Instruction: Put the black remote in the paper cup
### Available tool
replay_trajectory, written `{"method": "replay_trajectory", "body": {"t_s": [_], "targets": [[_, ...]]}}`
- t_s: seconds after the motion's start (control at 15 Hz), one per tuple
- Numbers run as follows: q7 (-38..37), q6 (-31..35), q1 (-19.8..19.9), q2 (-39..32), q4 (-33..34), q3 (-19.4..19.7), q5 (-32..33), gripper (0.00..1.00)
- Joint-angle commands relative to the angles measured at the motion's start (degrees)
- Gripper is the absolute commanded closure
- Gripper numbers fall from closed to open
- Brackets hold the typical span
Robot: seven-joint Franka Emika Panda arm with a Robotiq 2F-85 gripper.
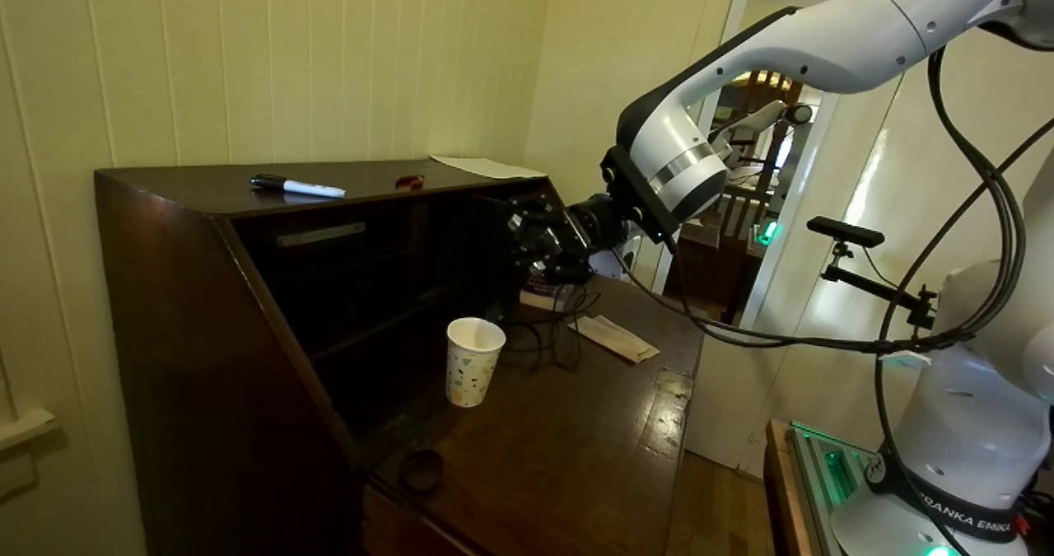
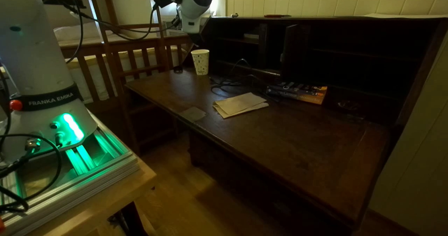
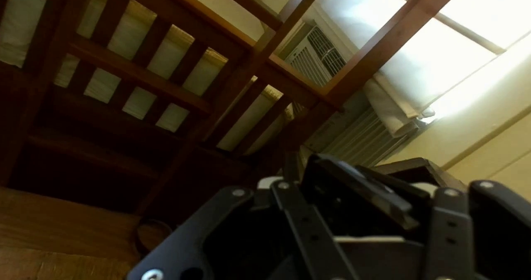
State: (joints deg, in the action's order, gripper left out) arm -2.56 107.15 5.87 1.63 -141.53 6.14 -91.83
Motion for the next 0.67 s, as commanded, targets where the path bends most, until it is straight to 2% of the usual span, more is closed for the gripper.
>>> {"method": "replay_trajectory", "body": {"t_s": [0.0,0.27,0.6], "targets": [[-2.99,-2.41,0.8,-2.89,3.32,0.79,-4.76,0.92],[-6.8,-6.13,1.1,-5.84,5.71,1.2,-7.45,0.92],[-11.23,-9.22,1.01,-8.2,7.01,1.13,-7.71,0.92]]}}
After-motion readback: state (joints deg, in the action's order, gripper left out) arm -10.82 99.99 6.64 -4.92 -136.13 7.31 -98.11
